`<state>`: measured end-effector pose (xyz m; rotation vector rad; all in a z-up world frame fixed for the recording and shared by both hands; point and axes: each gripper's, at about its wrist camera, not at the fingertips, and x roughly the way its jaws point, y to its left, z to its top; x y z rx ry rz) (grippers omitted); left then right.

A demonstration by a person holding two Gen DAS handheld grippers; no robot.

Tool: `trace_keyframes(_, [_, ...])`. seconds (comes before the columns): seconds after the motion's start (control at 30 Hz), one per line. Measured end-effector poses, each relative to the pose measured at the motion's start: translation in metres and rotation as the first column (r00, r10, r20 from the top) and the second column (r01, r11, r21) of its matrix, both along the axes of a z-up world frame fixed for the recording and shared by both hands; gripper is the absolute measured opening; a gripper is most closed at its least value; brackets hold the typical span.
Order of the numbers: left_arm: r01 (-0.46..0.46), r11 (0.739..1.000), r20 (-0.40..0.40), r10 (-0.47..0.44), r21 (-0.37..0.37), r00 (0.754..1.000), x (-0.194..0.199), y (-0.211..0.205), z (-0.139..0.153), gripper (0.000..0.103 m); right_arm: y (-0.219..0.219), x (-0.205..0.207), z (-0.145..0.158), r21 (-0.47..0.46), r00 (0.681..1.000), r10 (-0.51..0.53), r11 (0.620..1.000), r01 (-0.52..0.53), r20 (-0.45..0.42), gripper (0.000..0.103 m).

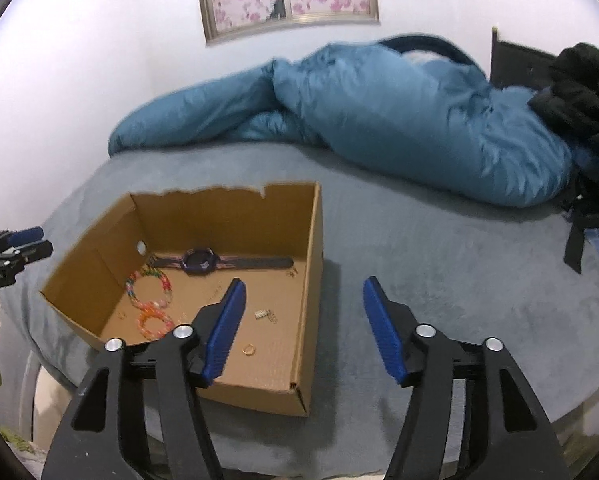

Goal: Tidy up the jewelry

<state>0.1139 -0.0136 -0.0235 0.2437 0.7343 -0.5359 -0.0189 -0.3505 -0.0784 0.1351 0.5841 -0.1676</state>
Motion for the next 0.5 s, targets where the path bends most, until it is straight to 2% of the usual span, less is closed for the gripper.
trace_keyframes(0.07, [0.011, 1.0, 0.01, -0.011, -0.019, 1.0, -0.011, 0.0, 0.009, 0.083, 0.004, -0.012, 0.01, -0.006, 0.999, -0.011, 1.0, 0.011, 0.045, 0.073])
trace_keyframes(0.13, [0.028, 0.999, 0.012, -0.028, -0.036, 1.0, -0.022, -0.001, 0.016, 0.088, 0.01, -0.023, 0.019, -0.016, 0.996, -0.019, 1.0, 0.021, 0.082, 0.084])
trace_keyframes(0.23, [0.045, 0.996, 0.034, -0.042, -0.073, 0.999, -0.042, -0.002, 0.029, 0.094, 0.024, -0.037, 0.03, -0.055, 0.99, -0.041, 0.997, 0.048, 0.133, 0.094])
trace_keyframes(0.3, [0.054, 0.994, 0.046, -0.05, -0.093, 0.998, -0.053, -0.003, 0.035, 0.097, 0.03, -0.044, 0.036, -0.073, 0.987, -0.046, 0.996, 0.058, 0.154, 0.095])
trace_keyframes(0.5, [0.06, 0.993, 0.06, -0.054, -0.105, 0.997, -0.074, -0.006, 0.045, 0.097, 0.041, -0.058, 0.048, -0.084, 0.982, -0.068, 0.993, 0.084, 0.176, 0.095])
